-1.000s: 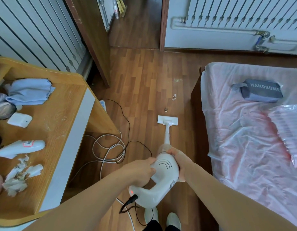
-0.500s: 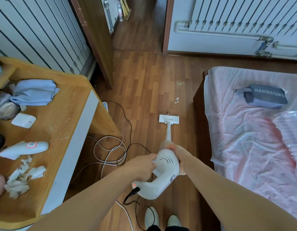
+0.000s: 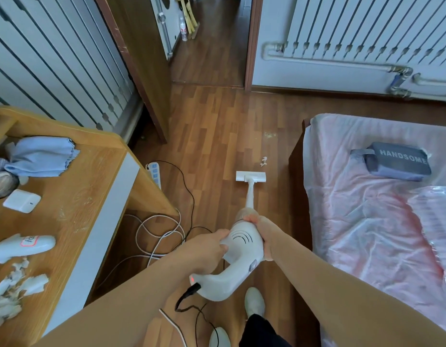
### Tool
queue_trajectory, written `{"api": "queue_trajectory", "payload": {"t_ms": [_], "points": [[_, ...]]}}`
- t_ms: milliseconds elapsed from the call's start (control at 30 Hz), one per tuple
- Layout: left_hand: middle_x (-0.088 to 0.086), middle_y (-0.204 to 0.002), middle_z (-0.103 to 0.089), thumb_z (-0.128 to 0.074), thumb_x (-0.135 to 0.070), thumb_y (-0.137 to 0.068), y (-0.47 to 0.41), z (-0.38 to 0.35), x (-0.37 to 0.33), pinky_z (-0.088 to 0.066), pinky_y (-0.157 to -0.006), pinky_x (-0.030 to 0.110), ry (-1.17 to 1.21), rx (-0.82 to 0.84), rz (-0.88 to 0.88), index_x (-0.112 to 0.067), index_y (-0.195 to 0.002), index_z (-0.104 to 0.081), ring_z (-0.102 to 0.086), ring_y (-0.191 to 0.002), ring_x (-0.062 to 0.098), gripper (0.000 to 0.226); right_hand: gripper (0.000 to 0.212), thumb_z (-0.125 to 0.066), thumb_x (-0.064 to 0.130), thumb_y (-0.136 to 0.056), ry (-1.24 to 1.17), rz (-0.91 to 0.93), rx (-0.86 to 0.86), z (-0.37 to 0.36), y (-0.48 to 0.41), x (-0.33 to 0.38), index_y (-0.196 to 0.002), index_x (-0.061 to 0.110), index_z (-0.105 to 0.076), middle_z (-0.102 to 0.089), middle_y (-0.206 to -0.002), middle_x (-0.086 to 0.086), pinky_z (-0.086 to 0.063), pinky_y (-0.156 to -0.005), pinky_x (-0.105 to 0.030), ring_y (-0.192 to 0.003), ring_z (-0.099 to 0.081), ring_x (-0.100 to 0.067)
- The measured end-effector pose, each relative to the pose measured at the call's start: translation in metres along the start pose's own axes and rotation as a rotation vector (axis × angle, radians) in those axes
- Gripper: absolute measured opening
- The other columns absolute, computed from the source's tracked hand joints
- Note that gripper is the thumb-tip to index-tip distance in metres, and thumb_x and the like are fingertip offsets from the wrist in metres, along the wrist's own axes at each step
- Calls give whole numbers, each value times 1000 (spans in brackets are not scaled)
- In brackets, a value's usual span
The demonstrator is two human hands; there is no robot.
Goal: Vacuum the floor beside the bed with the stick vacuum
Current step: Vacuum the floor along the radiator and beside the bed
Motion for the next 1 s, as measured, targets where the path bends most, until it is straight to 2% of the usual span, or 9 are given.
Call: {"api": "queue_trajectory", "payload": {"t_ms": [133,200,300,367,567,700,900,1000], "points": [[11,-141,-49,-31,-26,-104,-18,5,-4,-38,-84,27,102,17,26,-23,-152,-21,-52,-120,27,49,47,-72,41,-88,13,-48,28,9,-7,3,-122,10,-66,-76,-96,-18,-60,-72,-45,-77,-72,-35],[9,-142,-48,-32,-28,-104,-27,6,-6,-37,-84,25,113,31,34,-24,-152,-22,-52,-120,26,49,46,-72,42,-88,16,-64,50,10,-11,6,-121,10,-66,-75,-93,-17,-59,-67,-43,-74,-71,-33],[5,-147,-45,-32,-28,-104,-44,13,-14,-43,-97,30,135,26,44,-25,-152,-21,-50,-124,24,49,46,-73,41,-89,22,-65,53,19,-20,23,-121,9,-66,-74,-89,-17,-58,-65,-43,-71,-70,-33],[4,-150,-41,-33,-27,-104,-56,18,-22,-41,-105,35,161,23,48,-25,-153,-21,-47,-128,23,50,45,-73,39,-88,23,-60,54,26,-29,36,-120,8,-66,-74,-87,-16,-58,-63,-42,-69,-70,-33],[0,-156,-32,-35,-30,-104,-73,19,-37,-37,-106,29,197,50,57,-25,-153,-20,-40,-136,22,52,50,-76,38,-83,4,-76,53,43,-39,45,-122,9,-68,-75,-84,-16,-59,-66,-44,-68,-71,-33],[-1,-154,-34,-35,-31,-104,-63,13,-44,-39,-100,29,170,74,39,-25,-153,-20,-44,-132,23,52,43,-72,39,-86,-3,-83,60,50,-26,32,-116,9,-66,-74,-84,-16,-58,-66,-44,-70,-70,-34],[0,-156,-31,-33,-31,-104,-31,-14,-51,-32,-108,31,55,108,0,-24,-154,-19,-38,-137,23,52,46,-72,42,-86,-25,-91,53,57,-5,-9,-116,7,-66,-75,-84,-17,-59,-71,-47,-72,-71,-36],[2,-154,-36,-33,-30,-104,-4,-36,-45,-34,-102,29,34,132,0,-24,-154,-19,-41,-134,24,51,47,-73,40,-84,-41,-103,42,52,7,-43,-116,6,-68,-75,-86,-18,-59,-77,-49,-75,-71,-36]]}}
Point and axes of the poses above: each hand's wrist, its own y-axis away from the middle knuckle, its own z-axis out of the back of the hand, x = y × z, the point moved 9 cm from there along -y, towards the middle knuckle
